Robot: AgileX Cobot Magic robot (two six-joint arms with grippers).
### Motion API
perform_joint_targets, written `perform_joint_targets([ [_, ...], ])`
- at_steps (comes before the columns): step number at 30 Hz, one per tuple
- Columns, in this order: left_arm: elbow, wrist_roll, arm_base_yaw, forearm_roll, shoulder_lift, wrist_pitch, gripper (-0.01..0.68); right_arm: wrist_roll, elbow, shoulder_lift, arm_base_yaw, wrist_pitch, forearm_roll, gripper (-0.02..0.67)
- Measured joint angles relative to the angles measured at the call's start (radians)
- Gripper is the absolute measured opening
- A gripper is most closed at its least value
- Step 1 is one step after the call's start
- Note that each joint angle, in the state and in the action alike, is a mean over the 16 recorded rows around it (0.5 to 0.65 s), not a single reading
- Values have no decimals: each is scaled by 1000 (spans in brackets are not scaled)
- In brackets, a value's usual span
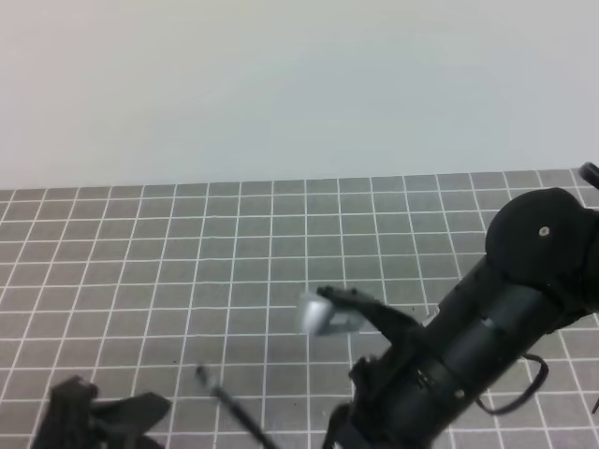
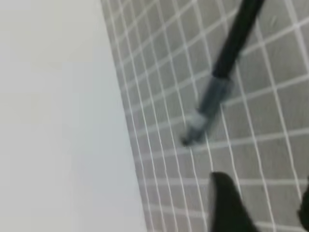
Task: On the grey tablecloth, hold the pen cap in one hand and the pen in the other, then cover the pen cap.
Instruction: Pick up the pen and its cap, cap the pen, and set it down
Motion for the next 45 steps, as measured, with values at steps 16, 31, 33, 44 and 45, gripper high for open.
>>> perform_joint_targets([
  [16,-22,-727,1,158,-3,35,5,293,1,87,-59,-414,-240,-4],
  [31,-48,-933,1,191,-3,37,1,449,2,223,-104,-544,-255,-4],
  [33,-48,-933,1,196,-3,36,1,460,1,234,-104,-548,-252,-3],
  [44,-48,-935,0,213,-3,31,0,472,0,281,-106,-522,-231,87],
  [45,-48,-936,0,214,-3,31,0,472,-1,283,-106,-521,-228,107],
])
